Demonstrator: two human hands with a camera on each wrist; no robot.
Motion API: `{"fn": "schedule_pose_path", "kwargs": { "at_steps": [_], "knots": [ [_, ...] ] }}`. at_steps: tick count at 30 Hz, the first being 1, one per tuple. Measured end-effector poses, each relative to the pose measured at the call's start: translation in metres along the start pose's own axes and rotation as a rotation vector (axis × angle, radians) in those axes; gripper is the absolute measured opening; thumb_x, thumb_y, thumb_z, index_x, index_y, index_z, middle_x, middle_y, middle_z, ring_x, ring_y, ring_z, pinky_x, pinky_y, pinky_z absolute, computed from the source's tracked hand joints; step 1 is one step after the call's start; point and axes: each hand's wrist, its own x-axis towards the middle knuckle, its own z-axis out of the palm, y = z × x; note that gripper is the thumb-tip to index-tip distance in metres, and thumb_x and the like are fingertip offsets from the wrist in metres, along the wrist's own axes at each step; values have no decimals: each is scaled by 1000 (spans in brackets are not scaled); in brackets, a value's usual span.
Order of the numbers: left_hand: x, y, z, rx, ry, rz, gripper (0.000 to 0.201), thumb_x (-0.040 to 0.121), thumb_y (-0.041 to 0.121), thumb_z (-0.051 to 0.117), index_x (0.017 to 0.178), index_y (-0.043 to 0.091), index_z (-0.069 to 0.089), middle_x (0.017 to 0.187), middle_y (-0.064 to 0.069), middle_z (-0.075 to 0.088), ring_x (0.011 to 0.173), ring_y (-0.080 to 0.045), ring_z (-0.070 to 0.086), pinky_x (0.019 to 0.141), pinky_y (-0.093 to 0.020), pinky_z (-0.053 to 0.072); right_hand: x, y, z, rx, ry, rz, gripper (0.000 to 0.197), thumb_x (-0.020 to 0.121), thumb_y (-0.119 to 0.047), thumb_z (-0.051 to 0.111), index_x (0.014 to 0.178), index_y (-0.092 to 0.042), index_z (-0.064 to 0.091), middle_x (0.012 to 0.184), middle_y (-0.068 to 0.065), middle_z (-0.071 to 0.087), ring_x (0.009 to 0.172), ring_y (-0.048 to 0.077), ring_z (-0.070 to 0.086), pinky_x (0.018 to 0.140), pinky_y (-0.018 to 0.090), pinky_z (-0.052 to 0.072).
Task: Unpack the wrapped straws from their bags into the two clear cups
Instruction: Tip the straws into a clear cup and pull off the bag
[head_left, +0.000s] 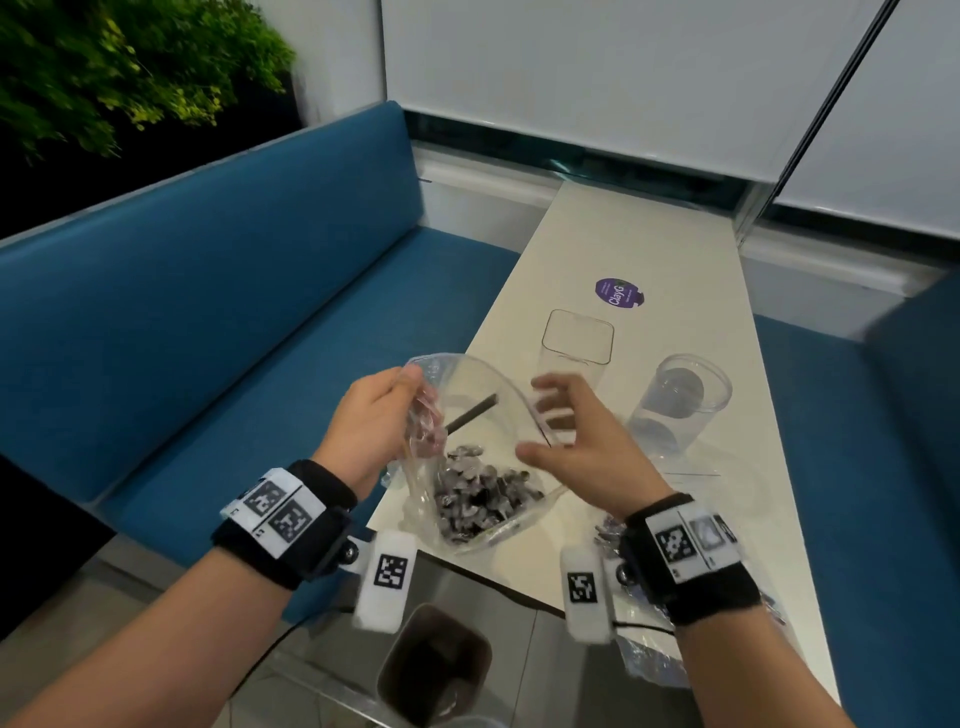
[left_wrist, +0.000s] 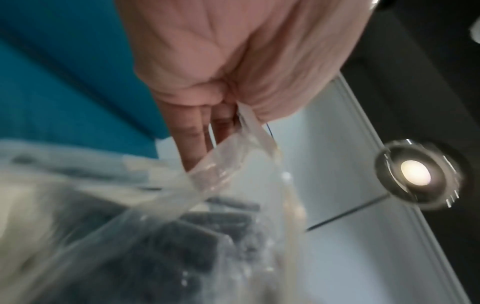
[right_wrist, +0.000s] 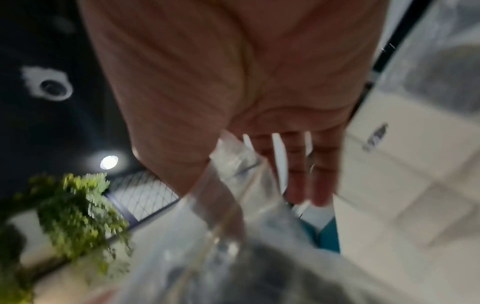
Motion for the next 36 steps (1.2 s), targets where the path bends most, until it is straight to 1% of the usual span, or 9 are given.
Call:
{"fn": "schedule_pose_path", "kwargs": {
  "at_steps": [3,6,10,15,19,22,25,32,36],
  "knots": [
    [4,0,-7,-154,-1,-69,29,109,19,45,111,-5,61,90,-24,62,68,-30,63,62,-40,64,-10,12,0,-225,-13,87,18,93,-34,70,111,-30,68,107,-11,70,96,14,69,84,34,57],
    [7,1,-10,-141,-3,-96,18,107,16,50,113,2,58,85,-18,59,66,-28,60,63,-44,63,-14,14,4,144,86,113,18,102,-33,62,100,-22,76,99,-1,79,92,19,77,81,37,61],
    [11,2,-12,15,-96,-115,49,89,49,68,113,6,63,98,-25,66,82,-33,65,90,-66,54,-9,0,7,597,161,92,12,106,-21,57,112,-19,68,95,6,79,88,28,79,72,34,59],
    [16,-3,-14,71,-5,-79,49,97,47,62,72,6,71,81,-16,58,65,-31,55,60,-39,51,-9,8,8,610,145,-28,41,89,4,74,113,-22,52,118,9,74,100,34,78,86,41,63],
    [22,-13,-15,-91,-21,-127,30,105,33,54,96,7,68,90,-16,62,75,-27,59,65,-36,49,-13,14,4,434,151,50,37,91,23,52,82,-12,60,122,4,68,97,22,77,81,30,65],
    [20,-18,-10,-176,-20,-159,17,107,25,51,103,11,59,88,-8,67,67,-20,63,61,-32,53,-13,11,8,-11,38,106,54,94,11,52,122,-32,71,132,-4,60,102,16,67,88,39,64],
    [16,-16,-8,-245,-73,-230,14,101,21,62,107,13,52,88,-10,70,62,-21,66,53,-33,58,-15,4,11,57,-99,128,81,92,5,62,156,-38,40,138,-10,51,106,20,70,83,35,66],
    [5,-19,-18,-236,-325,-171,88,63,-17,68,136,21,37,119,-17,59,100,-30,64,84,-44,58,-15,5,15,375,-173,63,117,86,4,78,163,-45,5,161,-25,29,125,17,68,90,36,60],
    [0,-19,-18,253,-330,150,87,75,-19,65,128,41,33,119,-4,54,93,-37,67,87,-50,60,-9,9,18,599,-67,11,99,87,15,71,151,-48,29,147,-32,36,127,0,60,94,24,56]
  ]
}}
